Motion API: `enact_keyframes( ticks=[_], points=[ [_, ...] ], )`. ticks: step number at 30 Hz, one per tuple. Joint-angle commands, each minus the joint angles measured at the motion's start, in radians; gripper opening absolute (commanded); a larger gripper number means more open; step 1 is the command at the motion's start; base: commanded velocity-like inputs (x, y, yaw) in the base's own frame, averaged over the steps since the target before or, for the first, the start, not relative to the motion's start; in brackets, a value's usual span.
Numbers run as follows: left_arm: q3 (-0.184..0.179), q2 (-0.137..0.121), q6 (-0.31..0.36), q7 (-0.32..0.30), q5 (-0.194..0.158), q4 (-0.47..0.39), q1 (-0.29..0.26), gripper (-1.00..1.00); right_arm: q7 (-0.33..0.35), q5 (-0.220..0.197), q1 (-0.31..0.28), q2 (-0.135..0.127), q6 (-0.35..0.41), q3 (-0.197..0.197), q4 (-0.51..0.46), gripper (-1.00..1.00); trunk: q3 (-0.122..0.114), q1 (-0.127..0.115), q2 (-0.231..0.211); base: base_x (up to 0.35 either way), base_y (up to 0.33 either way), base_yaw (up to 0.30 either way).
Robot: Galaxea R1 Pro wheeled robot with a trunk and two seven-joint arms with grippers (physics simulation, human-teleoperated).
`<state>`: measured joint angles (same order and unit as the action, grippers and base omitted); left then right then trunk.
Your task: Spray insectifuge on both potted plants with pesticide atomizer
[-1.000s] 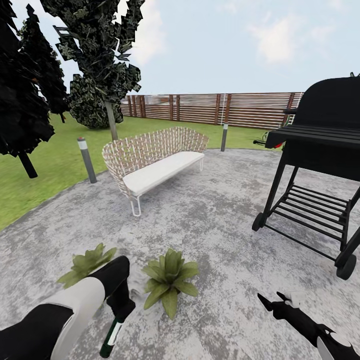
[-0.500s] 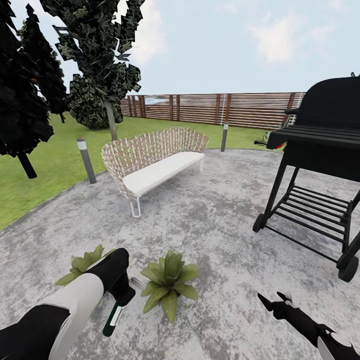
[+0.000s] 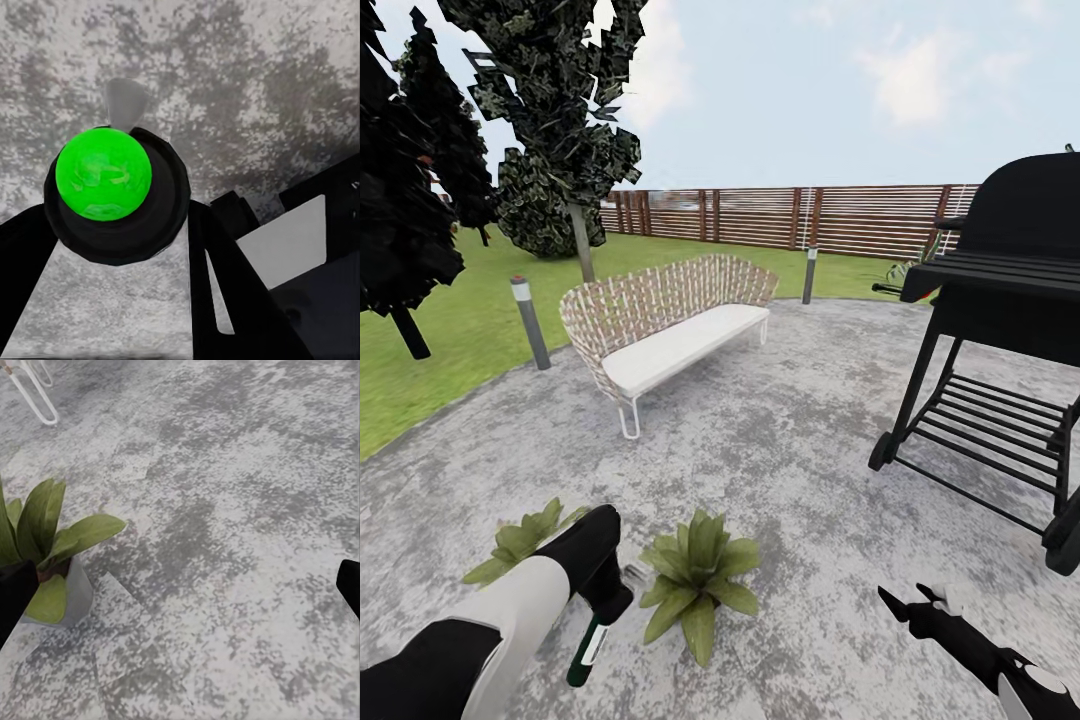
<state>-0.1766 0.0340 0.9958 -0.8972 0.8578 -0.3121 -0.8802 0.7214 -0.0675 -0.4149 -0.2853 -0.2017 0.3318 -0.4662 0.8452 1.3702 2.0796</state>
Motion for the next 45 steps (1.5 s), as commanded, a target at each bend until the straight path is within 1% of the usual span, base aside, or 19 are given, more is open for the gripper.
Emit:
enact_keyframes(
  ticks=[1,5,11,13,15,17,19,22,24,25,27,29,31,34,35,37,40,42,45],
  points=[
    [-0.002,0.0,0.002,-0.01,0.013,-0.006,0.02,-1.0,0.007,-0.006,-0.001,0.0,0.001,0.003,0.001,1.0,0.001,0.0,0.0,0.006,0.0,0.0],
    [-0.003,-0.006,0.001,-0.008,0.015,-0.01,0.057,-1.0,0.007,-0.006,-0.001,0.0,0.001,0.002,0.001,1.0,0.001,0.0,0.0,0.002,0.0,0.0],
    [0.005,-0.015,0.002,-0.009,0.011,-0.019,0.065,-1.0,0.007,-0.006,-0.001,0.0,0.001,0.002,0.001,1.0,0.001,0.0,0.0,0.0,0.0,0.0],
    [0.023,-0.014,0.002,-0.009,0.011,-0.053,0.064,-1.0,0.007,-0.006,-0.001,0.0,0.001,0.002,0.001,1.0,0.001,0.0,0.0,0.0,0.0,0.0],
    [0.055,-0.01,0.002,-0.009,0.011,-0.113,0.064,-1.0,0.007,-0.006,-0.001,0.0,0.002,0.002,0.0,1.0,0.001,0.0,0.0,0.0,0.0,0.0],
    [0.07,-0.011,0.003,-0.01,0.012,-0.142,0.065,-1.0,0.008,-0.006,-0.001,0.0,0.002,0.002,-0.001,1.0,0.001,0.0,0.0,0.0,0.0,0.0],
    [0.075,-0.02,0.004,-0.012,0.012,-0.156,0.064,-1.0,0.008,-0.006,-0.001,0.0,0.001,0.003,-0.001,1.0,0.001,0.0,0.0,0.0,0.0,0.0],
    [0.076,-0.068,0.003,-0.013,0.012,-0.162,0.064,-1.0,0.008,-0.006,-0.001,0.0,0.001,0.003,-0.002,1.0,0.001,0.0,0.0,0.0,0.0,0.0],
    [0.075,-0.087,0.002,-0.013,0.012,-0.157,0.065,-1.0,0.008,-0.006,-0.001,0.0,0.001,0.003,-0.002,1.0,0.001,0.0,0.0,0.0,0.0,0.0],
    [0.073,-0.09,0.001,-0.012,0.012,-0.154,0.065,-1.0,0.008,-0.006,-0.001,0.0,0.002,0.003,-0.002,1.0,0.001,0.0,0.0,0.0,0.0,0.0],
    [0.07,-0.088,0.0,-0.01,0.013,-0.148,0.071,-1.0,0.008,-0.006,-0.001,0.0,0.002,0.003,-0.002,1.0,0.001,0.0,0.0,0.0,0.0,0.0],
    [0.069,-0.083,0.0,-0.009,0.013,-0.148,0.094,-1.0,0.007,-0.006,-0.001,0.0,0.001,0.003,-0.002,1.0,0.001,0.0,0.0,0.0,0.0,0.0],
    [0.069,-0.066,0.0,-0.008,0.013,-0.149,0.126,-1.0,0.008,-0.006,-0.001,0.0,0.001,0.002,-0.002,1.0,0.001,0.0,0.0,0.0,0.0,0.0],
    [0.069,-0.039,-0.001,-0.008,0.019,-0.148,0.141,-1.0,0.007,-0.006,-0.001,0.0,0.001,0.003,-0.002,1.0,0.001,0.0,0.0,0.0,0.0,0.0],
    [0.068,-0.037,-0.001,-0.007,0.021,-0.148,0.143,-1.0,0.008,-0.006,-0.001,-0.001,0.001,0.003,-0.002,1.0,0.001,0.0,0.0,0.0,0.0,0.0],
    [0.068,-0.04,-0.001,-0.007,0.022,-0.147,0.144,-1.0,0.008,-0.006,-0.001,-0.003,0.001,0.003,-0.002,1.0,0.001,0.0,0.0,0.0,0.0,0.0],
    [0.072,-0.071,0.0,-0.008,0.022,-0.157,0.145,-1.0,0.009,-0.007,-0.001,-0.004,0.002,0.003,-0.003,1.0,0.001,0.0,0.0,0.0,0.0,0.0],
    [0.069,-0.075,0.0,-0.009,0.022,-0.161,0.145,-1.0,0.009,-0.007,-0.001,-0.005,0.002,0.003,-0.005,1.0,0.001,0.0,0.0,0.0,0.0,0.0],
    [0.067,-0.073,0.0,-0.009,0.023,-0.163,0.143,-1.0,0.01,-0.008,-0.001,-0.006,0.002,0.004,-0.007,1.0,0.001,0.0,0.0,0.0,0.0,0.0]
  ],
)
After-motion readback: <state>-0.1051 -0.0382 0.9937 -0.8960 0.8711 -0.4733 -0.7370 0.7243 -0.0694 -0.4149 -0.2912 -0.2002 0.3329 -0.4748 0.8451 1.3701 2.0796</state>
